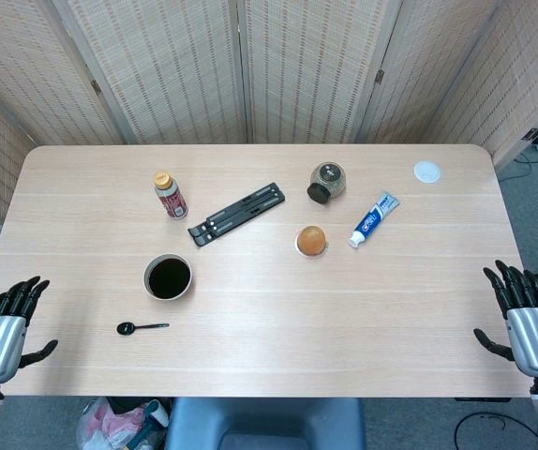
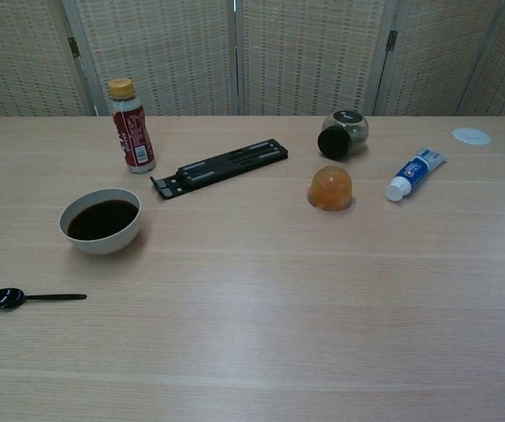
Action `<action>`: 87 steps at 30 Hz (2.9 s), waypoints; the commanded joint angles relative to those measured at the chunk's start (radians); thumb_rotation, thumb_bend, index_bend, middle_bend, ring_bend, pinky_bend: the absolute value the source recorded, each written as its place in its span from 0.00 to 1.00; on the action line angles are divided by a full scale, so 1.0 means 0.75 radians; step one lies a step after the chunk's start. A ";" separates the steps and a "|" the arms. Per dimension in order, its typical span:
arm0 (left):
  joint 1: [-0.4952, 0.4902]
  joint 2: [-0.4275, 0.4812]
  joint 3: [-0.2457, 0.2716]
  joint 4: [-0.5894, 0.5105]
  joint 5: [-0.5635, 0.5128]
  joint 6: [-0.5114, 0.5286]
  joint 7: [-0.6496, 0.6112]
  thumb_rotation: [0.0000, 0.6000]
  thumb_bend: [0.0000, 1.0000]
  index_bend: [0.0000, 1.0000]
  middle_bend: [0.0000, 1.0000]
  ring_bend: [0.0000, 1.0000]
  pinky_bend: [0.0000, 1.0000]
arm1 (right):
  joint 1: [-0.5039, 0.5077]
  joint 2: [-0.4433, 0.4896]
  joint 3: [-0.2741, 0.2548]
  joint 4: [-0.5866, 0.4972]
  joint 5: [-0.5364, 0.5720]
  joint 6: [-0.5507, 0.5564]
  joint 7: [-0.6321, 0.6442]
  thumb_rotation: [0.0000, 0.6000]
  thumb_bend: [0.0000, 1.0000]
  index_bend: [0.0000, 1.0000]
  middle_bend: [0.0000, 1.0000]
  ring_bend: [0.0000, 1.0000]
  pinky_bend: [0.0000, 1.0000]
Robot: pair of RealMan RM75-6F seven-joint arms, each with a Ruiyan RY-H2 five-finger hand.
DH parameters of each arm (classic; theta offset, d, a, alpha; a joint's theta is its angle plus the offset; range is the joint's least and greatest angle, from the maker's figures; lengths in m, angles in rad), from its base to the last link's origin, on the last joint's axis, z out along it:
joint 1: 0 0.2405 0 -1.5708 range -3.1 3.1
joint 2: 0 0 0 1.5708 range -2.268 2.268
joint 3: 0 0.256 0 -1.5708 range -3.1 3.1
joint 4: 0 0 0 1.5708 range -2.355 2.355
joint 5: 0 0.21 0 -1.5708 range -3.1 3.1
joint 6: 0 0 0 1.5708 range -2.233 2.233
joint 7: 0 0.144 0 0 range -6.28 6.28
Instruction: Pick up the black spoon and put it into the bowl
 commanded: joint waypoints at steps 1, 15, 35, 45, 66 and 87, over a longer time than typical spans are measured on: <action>-0.001 -0.001 0.000 -0.001 0.001 -0.001 0.003 1.00 0.21 0.13 0.11 0.12 0.20 | 0.000 0.003 -0.001 -0.002 0.004 -0.005 0.000 1.00 0.11 0.00 0.00 0.00 0.04; -0.008 0.008 0.004 -0.002 0.013 -0.005 -0.007 1.00 0.21 0.18 0.11 0.12 0.20 | -0.019 0.014 -0.004 -0.011 -0.003 0.025 0.011 1.00 0.11 0.00 0.00 0.00 0.04; -0.086 0.028 0.002 -0.044 0.105 -0.062 0.037 1.00 0.21 0.33 0.46 0.42 0.52 | -0.031 0.022 -0.003 -0.009 -0.033 0.058 0.030 1.00 0.11 0.00 0.01 0.03 0.04; -0.190 0.013 -0.016 -0.095 0.077 -0.213 0.172 1.00 0.21 0.45 0.83 0.76 0.92 | -0.034 0.034 -0.004 0.007 -0.049 0.070 0.058 1.00 0.11 0.00 0.04 0.10 0.09; -0.410 -0.192 -0.066 -0.208 -0.290 -0.507 0.681 1.00 0.21 0.43 1.00 0.93 1.00 | -0.036 0.034 0.002 0.067 -0.016 0.046 0.121 1.00 0.11 0.00 0.06 0.12 0.11; -0.536 -0.449 -0.050 -0.141 -0.696 -0.463 0.981 1.00 0.32 0.50 1.00 0.96 1.00 | -0.035 0.029 0.005 0.106 0.014 0.019 0.157 1.00 0.11 0.00 0.06 0.12 0.11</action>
